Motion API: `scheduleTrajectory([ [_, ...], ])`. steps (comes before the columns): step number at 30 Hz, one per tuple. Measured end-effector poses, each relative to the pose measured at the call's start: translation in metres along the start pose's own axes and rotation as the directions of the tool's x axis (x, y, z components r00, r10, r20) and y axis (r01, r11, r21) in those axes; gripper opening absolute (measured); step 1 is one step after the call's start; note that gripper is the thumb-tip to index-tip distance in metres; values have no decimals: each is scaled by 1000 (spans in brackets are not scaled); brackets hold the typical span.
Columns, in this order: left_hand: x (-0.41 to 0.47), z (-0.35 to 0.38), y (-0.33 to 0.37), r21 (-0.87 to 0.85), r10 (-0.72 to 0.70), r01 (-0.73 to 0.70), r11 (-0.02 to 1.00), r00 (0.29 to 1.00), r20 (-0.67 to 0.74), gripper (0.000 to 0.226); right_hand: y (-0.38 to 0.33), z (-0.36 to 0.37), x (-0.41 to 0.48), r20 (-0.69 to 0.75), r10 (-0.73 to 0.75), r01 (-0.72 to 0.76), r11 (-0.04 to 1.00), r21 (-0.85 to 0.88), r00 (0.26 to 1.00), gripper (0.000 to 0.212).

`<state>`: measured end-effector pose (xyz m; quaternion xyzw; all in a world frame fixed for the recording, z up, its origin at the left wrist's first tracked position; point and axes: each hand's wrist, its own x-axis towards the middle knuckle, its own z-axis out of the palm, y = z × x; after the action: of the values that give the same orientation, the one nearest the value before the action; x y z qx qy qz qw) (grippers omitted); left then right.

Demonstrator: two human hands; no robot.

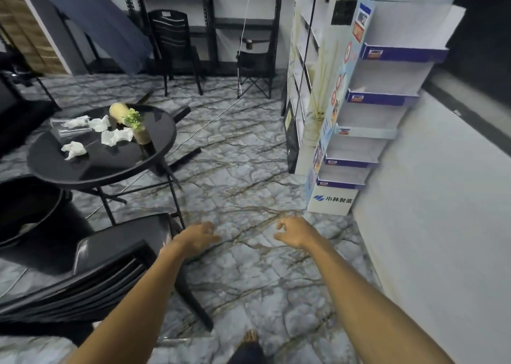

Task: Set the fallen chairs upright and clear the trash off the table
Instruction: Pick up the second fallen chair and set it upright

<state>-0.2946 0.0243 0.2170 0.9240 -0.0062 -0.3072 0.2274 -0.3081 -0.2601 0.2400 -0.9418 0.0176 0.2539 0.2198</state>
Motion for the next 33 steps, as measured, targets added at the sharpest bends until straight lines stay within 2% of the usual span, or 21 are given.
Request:
scheduleTrajectory([
  [9, 140, -45, 5, 52, -51, 46, 998, 993, 111, 94, 20, -62, 137, 95, 73, -72, 997, -13, 993, 36],
  [12, 197, -54, -12, 50, -80, 74, 996, 987, 143, 88, 22, -78, 183, 149, 94, -91, 996, -23, 984, 35],
  [16, 245, -98, 11, 7, -132, 133, 991, 980, 147, 54, 24, -104, 260, 181, 90, -83, 996, -45, 979, 37],
  [17, 261, -109, 17, -7, -141, 143, 990, 981, 136, 52, 25, -113, 282, 186, 78, -70, 996, -51, 980, 36],
  [24, 377, -185, 42, -105, -226, 239, 965, 966, 122, 53, 12, -196, 442, 287, 36, -3, 994, -114, 957, 20],
  [28, 442, -238, 56, -188, -262, 270, 944, 963, 68, 54, -10, -253, 537, 313, -6, 50, 990, -132, 950, 36],
  [33, 527, -299, 56, -223, -309, 309, 925, 950, 39, 55, -49, -306, 648, 339, -52, 106, 984, -144, 939, 31],
])
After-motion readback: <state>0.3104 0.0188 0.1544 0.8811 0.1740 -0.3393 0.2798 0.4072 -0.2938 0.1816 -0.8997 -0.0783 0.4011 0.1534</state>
